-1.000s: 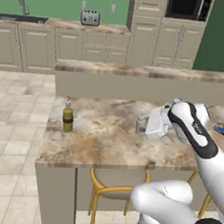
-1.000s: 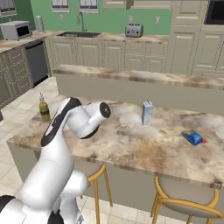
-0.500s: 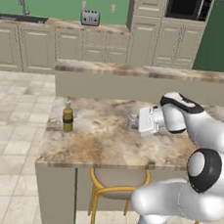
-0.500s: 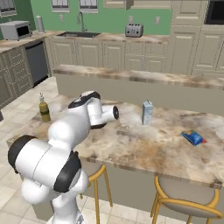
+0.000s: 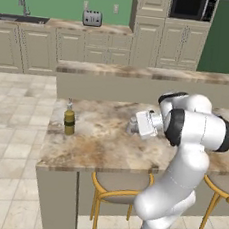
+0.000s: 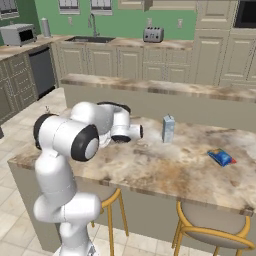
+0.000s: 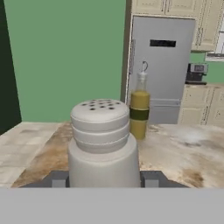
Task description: Move the shaker and oil and vinegar bottle from the cabinet to the dining counter.
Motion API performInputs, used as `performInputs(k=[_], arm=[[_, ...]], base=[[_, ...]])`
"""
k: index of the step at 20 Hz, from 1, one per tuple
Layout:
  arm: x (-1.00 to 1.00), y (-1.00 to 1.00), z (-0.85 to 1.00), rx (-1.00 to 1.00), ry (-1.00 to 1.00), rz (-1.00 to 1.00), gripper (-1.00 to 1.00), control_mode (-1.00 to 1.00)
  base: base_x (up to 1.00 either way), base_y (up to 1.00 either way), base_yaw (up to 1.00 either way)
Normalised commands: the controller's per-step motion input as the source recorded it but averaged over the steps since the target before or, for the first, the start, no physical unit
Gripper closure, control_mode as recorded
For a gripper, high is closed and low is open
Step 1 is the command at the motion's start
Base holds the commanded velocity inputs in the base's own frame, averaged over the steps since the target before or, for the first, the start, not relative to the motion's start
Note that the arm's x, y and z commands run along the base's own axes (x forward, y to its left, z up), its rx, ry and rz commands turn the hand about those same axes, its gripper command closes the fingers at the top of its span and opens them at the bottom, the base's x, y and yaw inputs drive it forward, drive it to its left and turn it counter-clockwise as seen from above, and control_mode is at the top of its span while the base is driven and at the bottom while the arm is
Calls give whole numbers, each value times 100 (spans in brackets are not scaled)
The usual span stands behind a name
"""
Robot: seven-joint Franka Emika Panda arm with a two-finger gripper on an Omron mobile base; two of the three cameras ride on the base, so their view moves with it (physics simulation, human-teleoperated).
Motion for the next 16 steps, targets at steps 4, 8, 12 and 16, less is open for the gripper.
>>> performInputs(k=[4,8,12,16], arm=[[27,0,-25,0,-3,0,100,-100],[23,0,-15,0,-1,0,100,-100],[18,8,-12,0,-1,0,100,-100],[14,25,-14,-1,0,0,100,-100]], base=[[0,0,0],[0,0,0],[0,0,0],[0,0,0]])
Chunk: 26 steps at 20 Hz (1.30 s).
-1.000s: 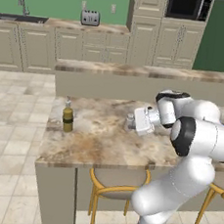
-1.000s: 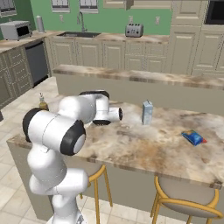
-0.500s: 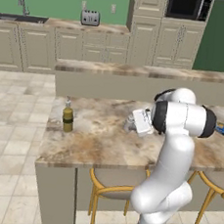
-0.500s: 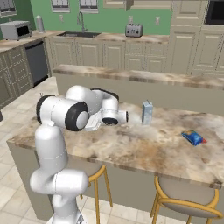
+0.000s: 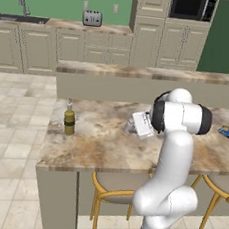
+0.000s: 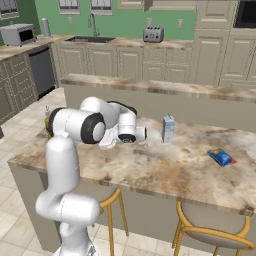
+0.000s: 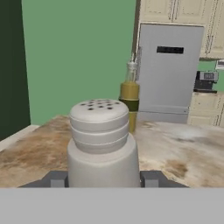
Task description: Move the shaker and oil and vinegar bottle from the cabinet to the dining counter.
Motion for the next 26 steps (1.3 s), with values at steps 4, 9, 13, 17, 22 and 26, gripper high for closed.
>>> performInputs(k=[4,9,13,17,22,26], arm=[[15,26,-21,0,0,0,100,-100],[16,24,-27,0,0,0,100,-100],[16,16,-30,-2,0,0,100,-100],[15,12,-31,-3,-1,0,100,-100],[12,10,-38,-6,-4,0,100,-100],[9,13,-26,-2,-2,0,100,-100]], base=[[0,0,0],[0,0,0],[0,0,0],[0,0,0],[0,0,0],[0,0,0]])
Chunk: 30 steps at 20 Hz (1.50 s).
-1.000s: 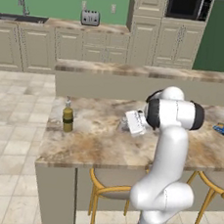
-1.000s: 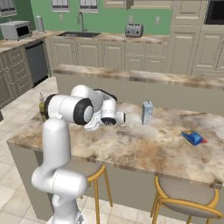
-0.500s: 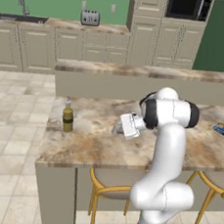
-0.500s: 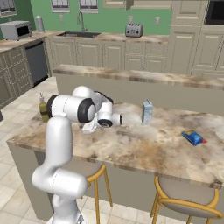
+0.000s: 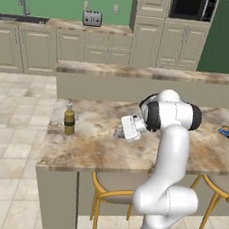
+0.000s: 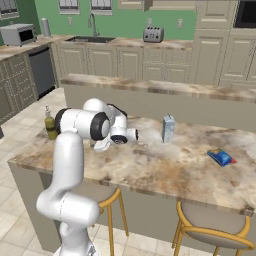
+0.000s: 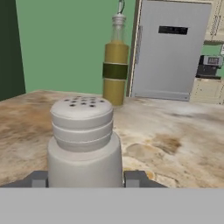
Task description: Move the shaker and oil and vinegar bottle from the cabinet to the dining counter.
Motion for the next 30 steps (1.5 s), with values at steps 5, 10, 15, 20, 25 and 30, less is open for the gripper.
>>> performInputs(k=[5,10,15,20,25,30], arm=[[2,10,-33,0,-3,0,-100,-100],[0,3,-17,0,-7,0,-100,-100],[0,0,4,0,0,0,-100,-100],[0,-3,1,0,0,0,-100,-100],[0,-12,1,1,0,0,-100,-100],[0,-26,11,4,0,0,-100,-100]], base=[[0,0,0],[0,0,0],[0,0,0],[0,0,0],[0,0,0],[0,0,0]])
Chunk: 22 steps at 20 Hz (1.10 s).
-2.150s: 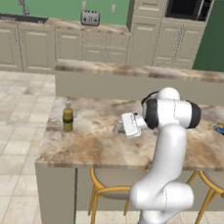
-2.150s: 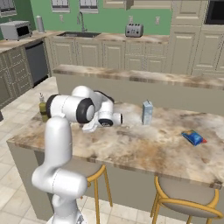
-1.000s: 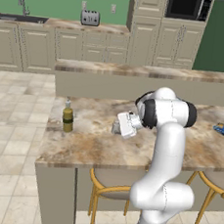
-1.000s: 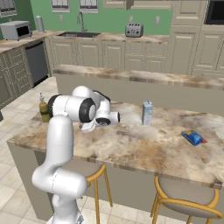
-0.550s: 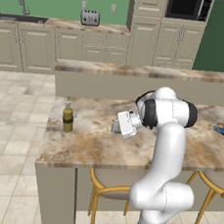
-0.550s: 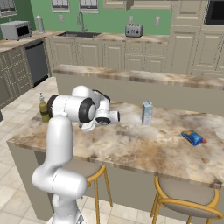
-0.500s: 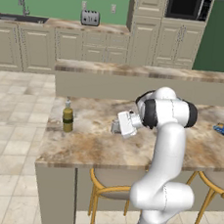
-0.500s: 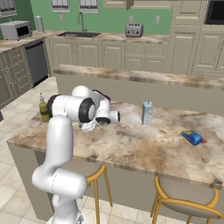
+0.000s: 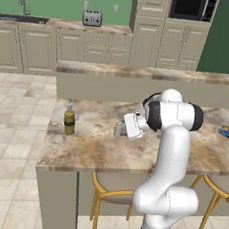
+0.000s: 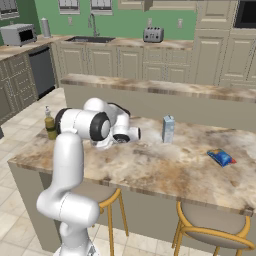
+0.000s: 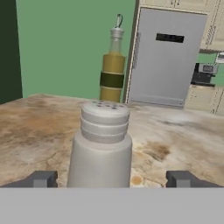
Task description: Move the shaker and oil and vinegar bottle from the cabinet to the dining counter.
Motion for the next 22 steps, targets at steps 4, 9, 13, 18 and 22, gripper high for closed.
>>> performInputs(k=[4,9,13,18,22], arm=[[0,-23,28,2,0,0,-100,-100],[-1,-16,34,3,-2,0,-100,-100],[-22,-9,45,4,-7,0,-100,-100],[-51,-2,60,3,-13,0,-100,-100],[-66,0,64,3,-13,-1,-100,-100]], base=[[0,0,0],[0,0,0],[0,0,0],[0,0,0],[0,0,0]])
